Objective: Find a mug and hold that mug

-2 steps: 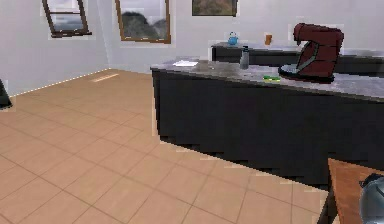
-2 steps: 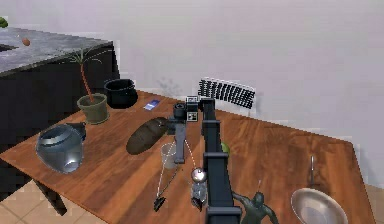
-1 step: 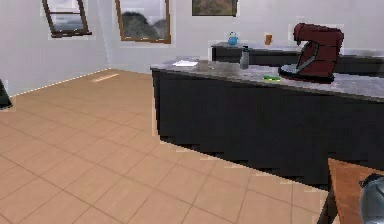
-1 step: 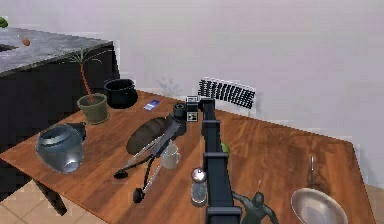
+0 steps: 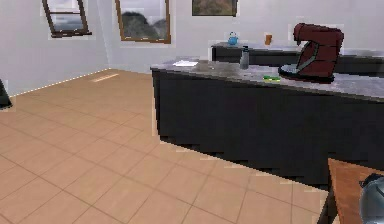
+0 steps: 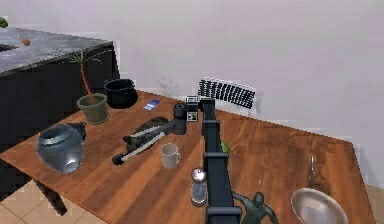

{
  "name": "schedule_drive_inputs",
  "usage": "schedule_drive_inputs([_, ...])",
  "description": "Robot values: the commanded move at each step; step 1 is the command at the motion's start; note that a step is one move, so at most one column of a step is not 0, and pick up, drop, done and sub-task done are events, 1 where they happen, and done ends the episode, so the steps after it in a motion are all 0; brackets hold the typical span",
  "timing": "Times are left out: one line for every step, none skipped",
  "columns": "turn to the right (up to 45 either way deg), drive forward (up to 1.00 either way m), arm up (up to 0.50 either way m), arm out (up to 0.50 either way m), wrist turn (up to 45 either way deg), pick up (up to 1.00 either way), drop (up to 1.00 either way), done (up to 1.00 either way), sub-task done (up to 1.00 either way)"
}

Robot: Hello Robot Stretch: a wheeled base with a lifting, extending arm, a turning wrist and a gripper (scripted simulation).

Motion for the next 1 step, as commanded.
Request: schedule_drive_inputs([0.0, 0.00, 0.00, 0.00, 45.0, 0.00, 0.00, 0.00, 0.00])
